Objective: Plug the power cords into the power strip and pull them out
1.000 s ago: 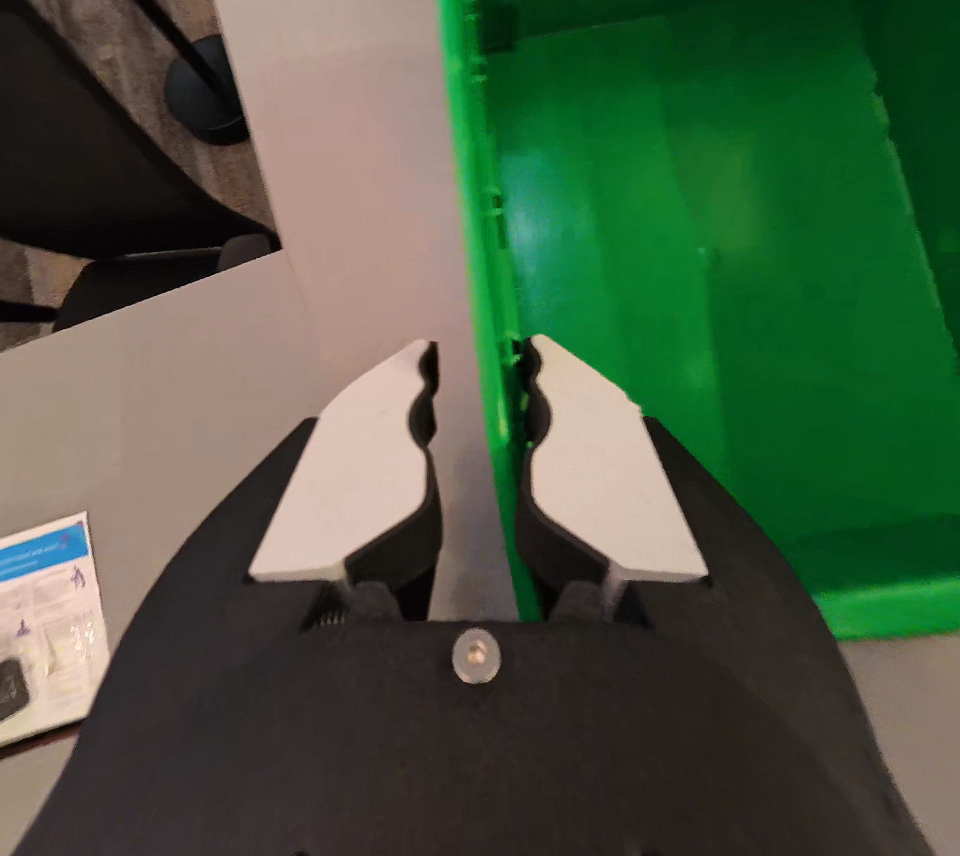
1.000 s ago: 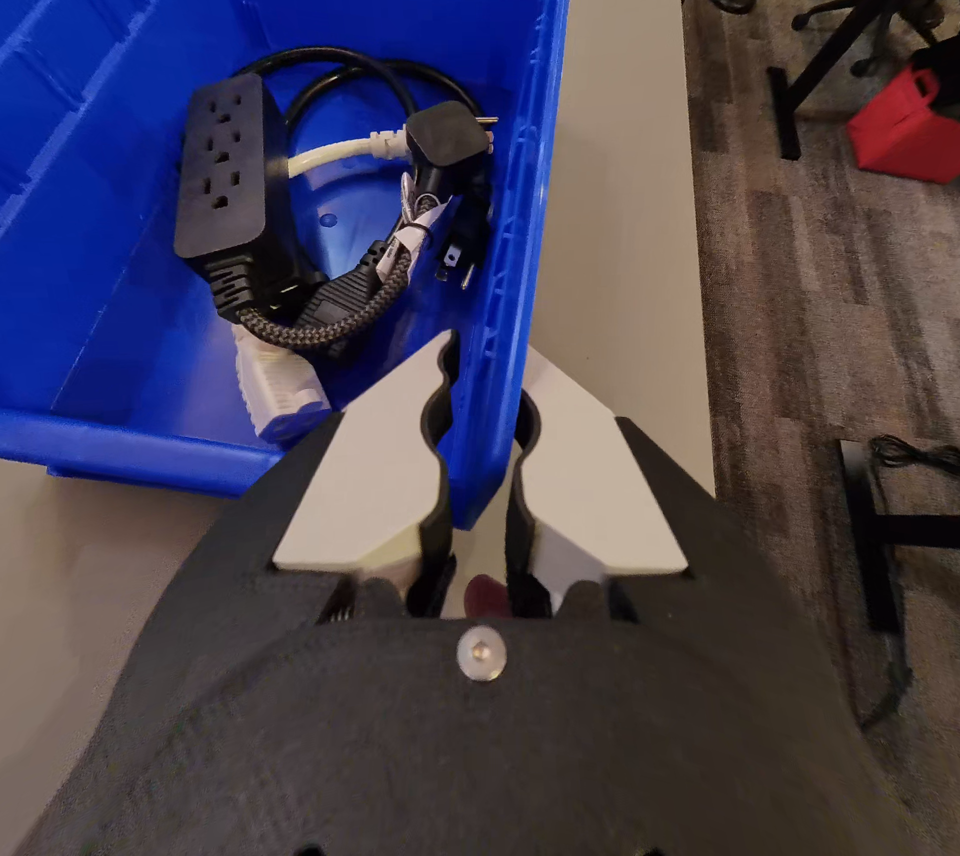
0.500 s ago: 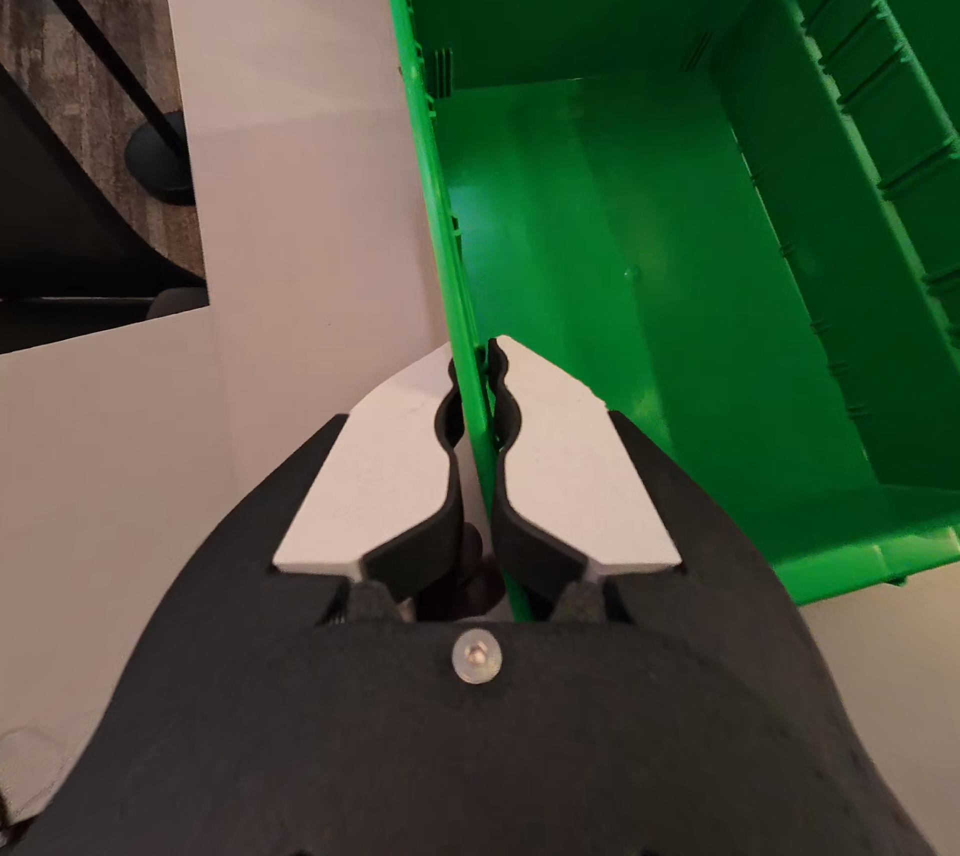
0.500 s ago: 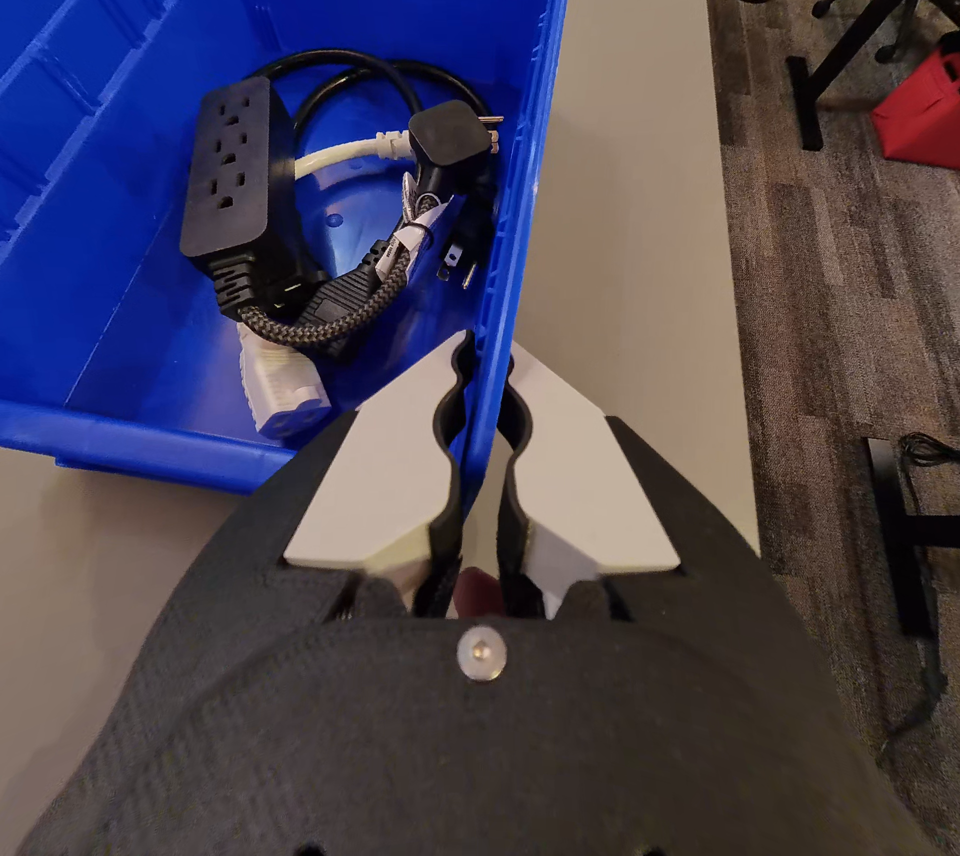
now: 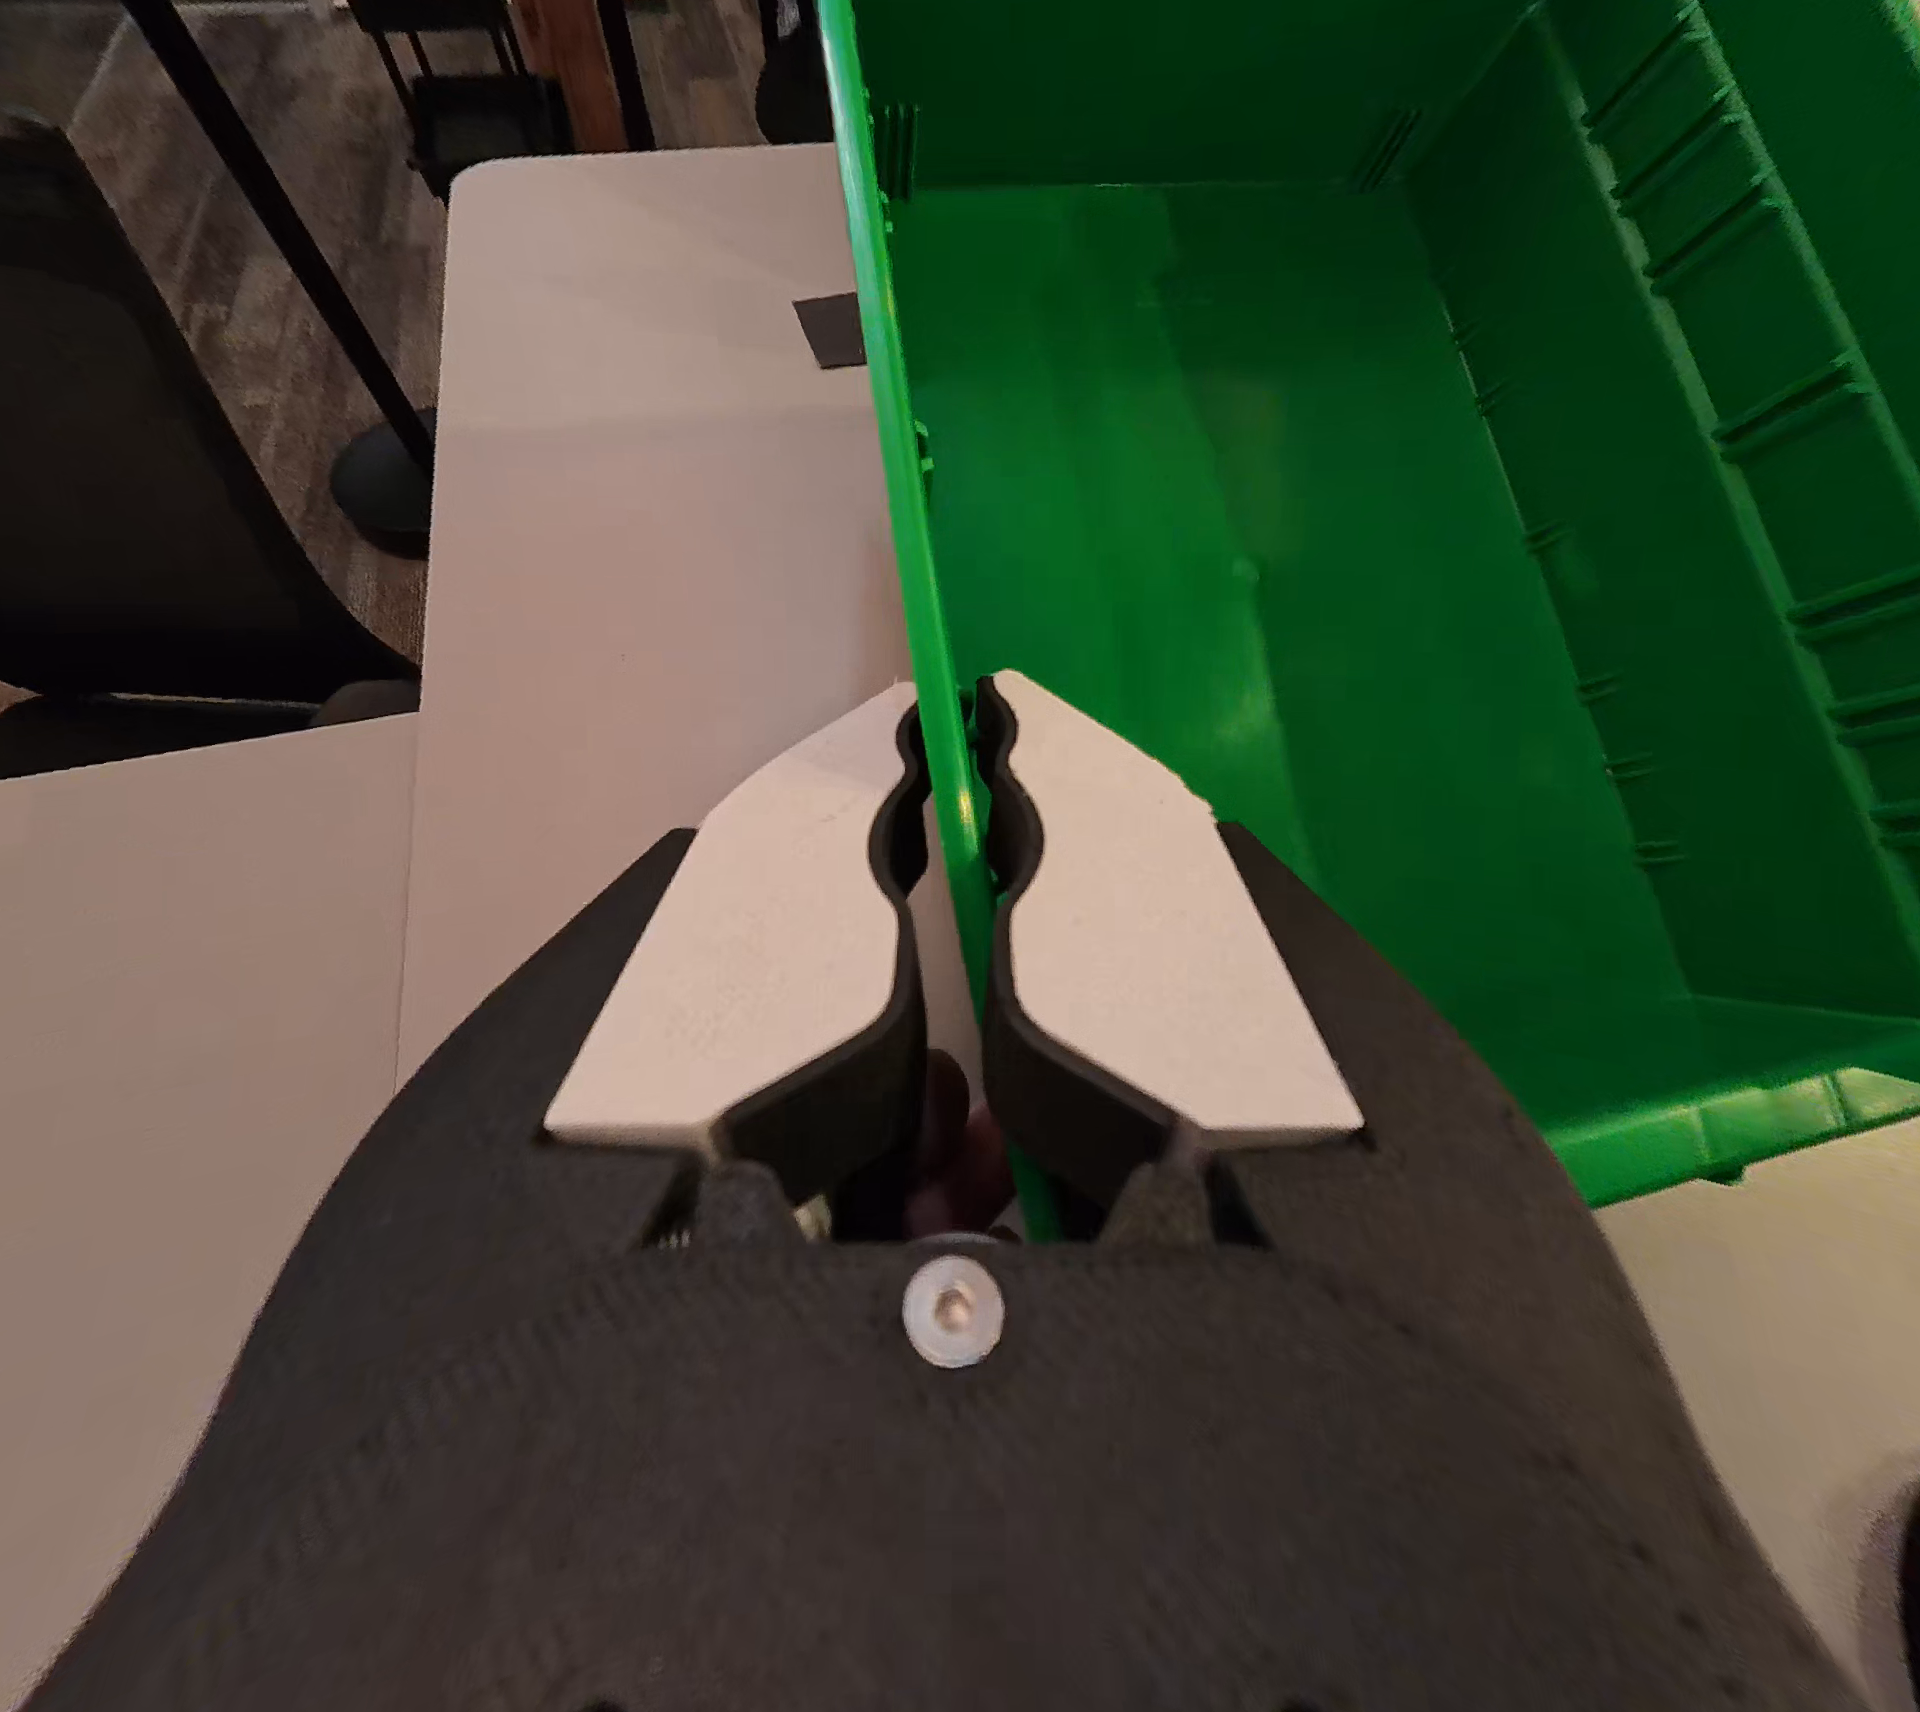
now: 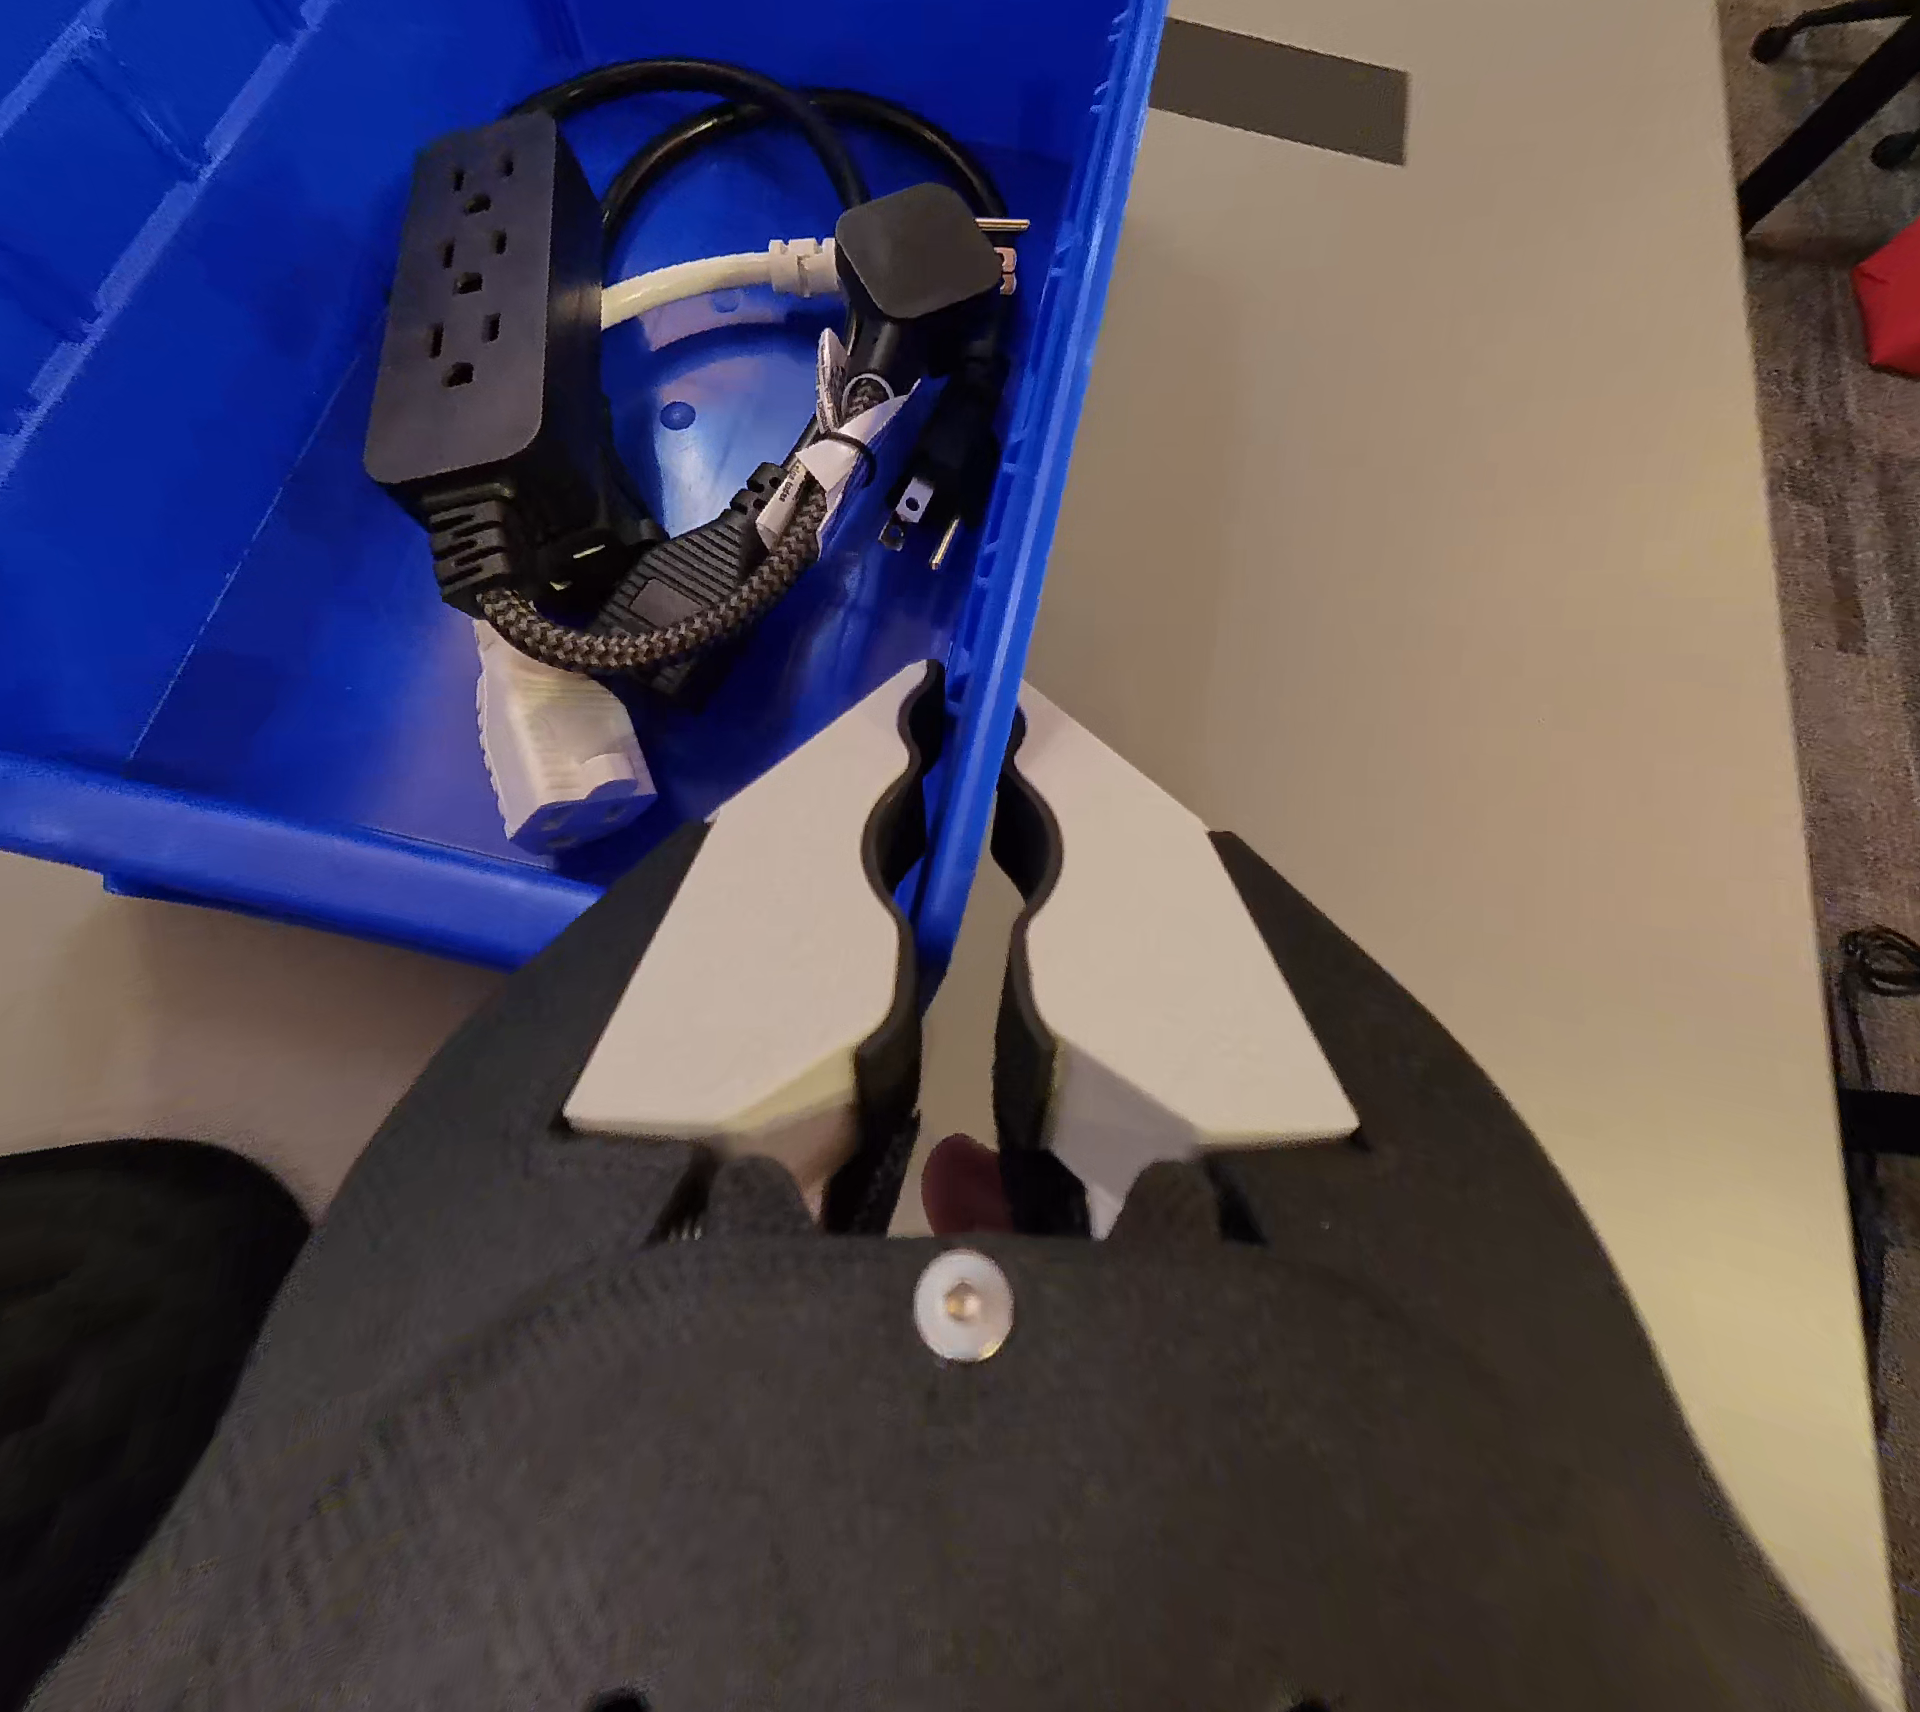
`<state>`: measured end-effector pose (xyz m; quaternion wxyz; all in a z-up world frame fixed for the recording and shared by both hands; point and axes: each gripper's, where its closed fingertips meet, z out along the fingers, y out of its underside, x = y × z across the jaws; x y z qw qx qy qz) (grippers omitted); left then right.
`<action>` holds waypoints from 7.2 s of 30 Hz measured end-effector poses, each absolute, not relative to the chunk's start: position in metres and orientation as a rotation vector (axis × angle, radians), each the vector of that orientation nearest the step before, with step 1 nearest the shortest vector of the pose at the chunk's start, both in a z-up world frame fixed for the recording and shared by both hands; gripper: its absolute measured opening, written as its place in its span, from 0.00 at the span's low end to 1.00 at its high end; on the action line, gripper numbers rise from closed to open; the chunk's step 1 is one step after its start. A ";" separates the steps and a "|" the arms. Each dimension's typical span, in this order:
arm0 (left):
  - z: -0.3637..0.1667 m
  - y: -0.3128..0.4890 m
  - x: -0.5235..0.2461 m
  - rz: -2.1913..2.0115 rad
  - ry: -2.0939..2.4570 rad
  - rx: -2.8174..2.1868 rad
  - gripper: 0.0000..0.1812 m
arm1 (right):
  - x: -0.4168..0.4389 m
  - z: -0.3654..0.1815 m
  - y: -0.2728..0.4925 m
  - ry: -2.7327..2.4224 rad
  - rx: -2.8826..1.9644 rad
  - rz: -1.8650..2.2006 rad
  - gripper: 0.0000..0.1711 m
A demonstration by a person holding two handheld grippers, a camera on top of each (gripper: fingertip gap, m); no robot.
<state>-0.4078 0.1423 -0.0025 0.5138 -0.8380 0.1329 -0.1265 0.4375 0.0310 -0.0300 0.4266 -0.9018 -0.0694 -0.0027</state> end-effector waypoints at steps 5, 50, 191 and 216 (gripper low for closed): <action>0.010 0.126 -0.410 -0.332 0.273 -1.950 0.03 | 0.398 -0.030 0.028 -0.237 -2.259 0.027 0.02; 0.043 0.040 -0.429 -0.398 0.101 -1.670 0.03 | 0.155 -0.003 0.083 -0.404 -2.152 0.645 0.43; 0.004 0.049 0.192 -1.233 1.198 -1.913 0.15 | 0.358 -0.026 -0.006 -0.109 -2.211 -0.035 0.10; 0.006 0.041 0.341 -1.335 0.968 -1.941 0.18 | 0.530 -0.027 0.068 -0.128 -2.197 -0.116 0.03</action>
